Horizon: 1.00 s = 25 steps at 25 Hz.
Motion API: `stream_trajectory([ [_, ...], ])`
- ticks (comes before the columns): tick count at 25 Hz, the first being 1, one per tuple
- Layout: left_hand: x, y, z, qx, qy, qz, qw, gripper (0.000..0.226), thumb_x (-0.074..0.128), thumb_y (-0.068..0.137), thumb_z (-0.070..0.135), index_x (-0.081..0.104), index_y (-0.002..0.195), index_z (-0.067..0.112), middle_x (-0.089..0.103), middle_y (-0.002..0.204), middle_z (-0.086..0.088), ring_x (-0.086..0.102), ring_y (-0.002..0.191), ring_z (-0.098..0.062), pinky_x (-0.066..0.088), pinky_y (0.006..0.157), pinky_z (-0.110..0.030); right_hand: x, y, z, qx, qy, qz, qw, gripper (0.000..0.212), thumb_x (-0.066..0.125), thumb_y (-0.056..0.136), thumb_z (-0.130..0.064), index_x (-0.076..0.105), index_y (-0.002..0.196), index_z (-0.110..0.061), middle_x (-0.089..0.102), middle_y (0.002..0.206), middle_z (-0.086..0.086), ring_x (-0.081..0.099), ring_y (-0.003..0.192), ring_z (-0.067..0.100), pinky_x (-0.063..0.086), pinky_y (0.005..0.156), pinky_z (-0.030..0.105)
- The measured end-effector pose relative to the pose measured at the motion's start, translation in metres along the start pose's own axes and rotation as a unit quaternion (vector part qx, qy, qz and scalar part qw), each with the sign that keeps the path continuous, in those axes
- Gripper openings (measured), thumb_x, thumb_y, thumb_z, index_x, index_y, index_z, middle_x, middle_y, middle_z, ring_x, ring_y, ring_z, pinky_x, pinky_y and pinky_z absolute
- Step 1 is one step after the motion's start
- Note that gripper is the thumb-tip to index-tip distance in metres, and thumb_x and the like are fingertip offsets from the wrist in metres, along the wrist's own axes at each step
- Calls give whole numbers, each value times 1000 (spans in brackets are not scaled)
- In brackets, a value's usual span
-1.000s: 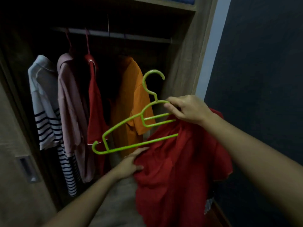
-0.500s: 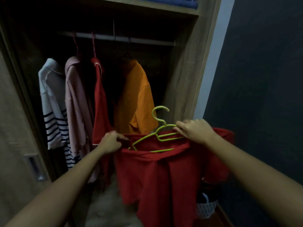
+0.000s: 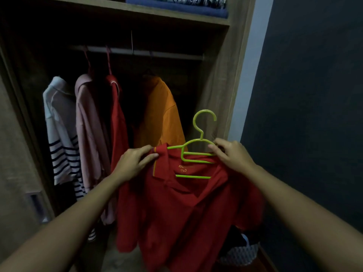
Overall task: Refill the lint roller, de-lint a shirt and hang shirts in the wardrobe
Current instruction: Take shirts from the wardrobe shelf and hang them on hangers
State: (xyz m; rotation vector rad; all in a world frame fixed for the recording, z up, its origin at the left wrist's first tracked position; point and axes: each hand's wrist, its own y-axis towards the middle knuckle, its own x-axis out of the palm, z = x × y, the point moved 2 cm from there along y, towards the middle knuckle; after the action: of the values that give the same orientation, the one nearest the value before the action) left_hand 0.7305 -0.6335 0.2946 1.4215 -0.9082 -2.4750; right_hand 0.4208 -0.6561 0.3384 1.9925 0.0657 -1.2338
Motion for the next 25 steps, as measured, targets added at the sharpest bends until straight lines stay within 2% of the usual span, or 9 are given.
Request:
stream_trajectory([
  [4, -18, 5, -12, -21, -61, 69, 996, 48, 46, 77, 64, 67, 99, 27, 69, 85, 5, 67, 84, -15, 48, 73, -37, -14, -1, 8, 50, 41, 19, 998, 27, 45, 94, -41, 63, 97, -21, 65, 77, -4, 60, 68, 12, 46, 62, 32],
  [7, -22, 3, -22, -47, -78, 85, 992, 42, 60, 79, 52, 72, 105, 21, 73, 100, 8, 64, 96, -4, 46, 83, -29, -15, -10, 14, 112, 85, -16, 990, 32, 35, 95, -45, 62, 89, -29, 65, 77, -6, 60, 72, 10, 45, 68, 34],
  [9, -27, 2, -22, -56, -109, 76, 990, 16, 69, 83, 35, 73, 98, 39, 69, 96, 27, 62, 96, 9, 46, 85, -17, -11, -14, 18, 145, 150, -56, 977, 29, 36, 97, -42, 62, 88, -33, 62, 79, -11, 58, 76, 7, 44, 73, 32],
  [11, -33, 2, -12, -45, -151, 32, 987, 34, 63, 88, 24, 68, 80, 57, 62, 78, 41, 54, 81, 22, 43, 75, -5, -10, -15, 23, 150, 187, -61, 969, 25, 43, 97, -34, 64, 105, -23, 65, 93, -4, 60, 89, 11, 47, 79, 28],
  [15, -48, 2, 4, -49, -216, -77, 972, 32, 50, 85, 53, 65, 62, 37, 51, 53, 22, 43, 51, 9, 35, 49, -6, -9, -19, 25, 155, 250, -23, 956, 20, 47, 96, -28, 62, 108, -22, 65, 97, -6, 60, 90, 2, 46, 74, 9],
  [19, -57, 3, -8, -53, -202, -115, 971, 48, 58, 60, 83, 73, 86, 45, 70, 86, 27, 61, 82, 10, 49, 77, -10, -11, -13, 20, 161, 291, 13, 943, 15, 48, 95, -29, 63, 99, -28, 67, 92, -8, 63, 90, 10, 47, 76, 16],
  [22, -70, 3, -5, -63, -183, -88, 977, 71, 65, 58, 79, 64, 69, 9, 57, 61, 9, 52, 57, -5, 41, 53, -20, -13, -3, 14, 152, 212, -6, 965, 16, 48, 95, -35, 60, 104, -30, 64, 102, -2, 58, 101, 17, 47, 84, 28],
  [24, -89, 4, 8, -52, -97, -69, 992, 53, 66, 73, 63, 57, 61, 12, 45, 49, 9, 40, 46, -2, 32, 46, -21, -10, 3, 1, 129, 89, -23, 987, 35, 51, 92, -40, 48, 126, -32, 52, 120, 1, 47, 115, 16, 38, 99, 39],
  [25, -100, 5, 16, -45, -31, -58, 997, 45, 66, 80, 52, 56, 59, 13, 45, 47, 7, 43, 45, -5, 33, 47, -22, -8, 5, -12, 120, 94, -28, 988, 45, 53, 91, -39, 40, 134, -32, 48, 124, 2, 44, 116, 15, 36, 101, 40],
])
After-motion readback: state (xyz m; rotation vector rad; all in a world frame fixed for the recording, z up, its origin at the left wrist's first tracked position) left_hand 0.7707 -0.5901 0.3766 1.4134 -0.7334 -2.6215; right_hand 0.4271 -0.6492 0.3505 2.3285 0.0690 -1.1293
